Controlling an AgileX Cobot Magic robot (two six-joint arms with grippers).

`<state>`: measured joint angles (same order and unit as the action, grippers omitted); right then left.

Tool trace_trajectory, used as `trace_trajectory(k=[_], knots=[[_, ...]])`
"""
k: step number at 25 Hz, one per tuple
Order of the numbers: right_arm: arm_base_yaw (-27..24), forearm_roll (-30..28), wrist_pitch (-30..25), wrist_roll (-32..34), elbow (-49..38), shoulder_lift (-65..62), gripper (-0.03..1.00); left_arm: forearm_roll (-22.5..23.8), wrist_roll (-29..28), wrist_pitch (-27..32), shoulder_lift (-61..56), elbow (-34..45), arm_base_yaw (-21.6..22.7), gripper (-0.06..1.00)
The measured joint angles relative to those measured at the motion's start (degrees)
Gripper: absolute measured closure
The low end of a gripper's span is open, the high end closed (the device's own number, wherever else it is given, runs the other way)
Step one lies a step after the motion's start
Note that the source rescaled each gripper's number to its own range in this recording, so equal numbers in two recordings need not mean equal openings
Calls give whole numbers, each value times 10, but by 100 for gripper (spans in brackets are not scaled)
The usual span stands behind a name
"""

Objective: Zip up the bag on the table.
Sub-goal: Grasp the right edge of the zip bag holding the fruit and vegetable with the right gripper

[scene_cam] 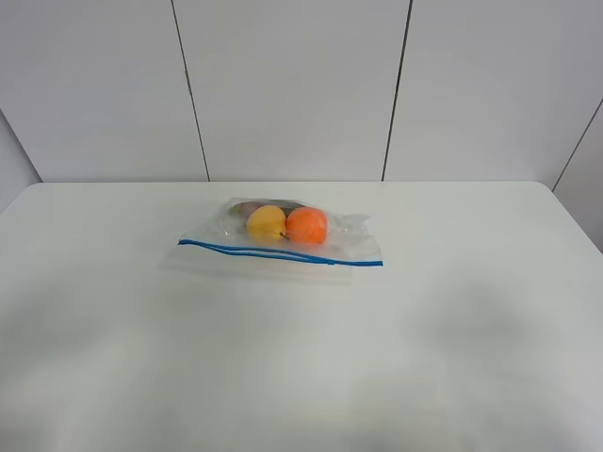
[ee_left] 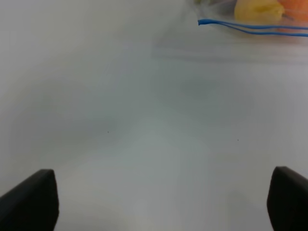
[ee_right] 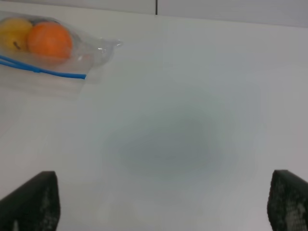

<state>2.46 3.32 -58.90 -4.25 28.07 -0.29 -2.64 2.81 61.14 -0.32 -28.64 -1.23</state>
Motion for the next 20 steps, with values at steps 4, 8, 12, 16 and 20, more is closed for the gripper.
trace_trajectory(k=[4,8,12,16,20], knots=[[0,2,0,0,0,0,-3,0,0,0,0,0,0,-6],[0,3,3,2,10,16,-3,0,0,0,0,0,0,-6],[0,26,17,4,72,145,-3,0,0,0,0,0,0,-6],[0,97,24,4,177,375,-3,0,0,0,0,0,0,-6],[0,176,26,4,255,556,-1,0,0,0,0,0,0,-6]])
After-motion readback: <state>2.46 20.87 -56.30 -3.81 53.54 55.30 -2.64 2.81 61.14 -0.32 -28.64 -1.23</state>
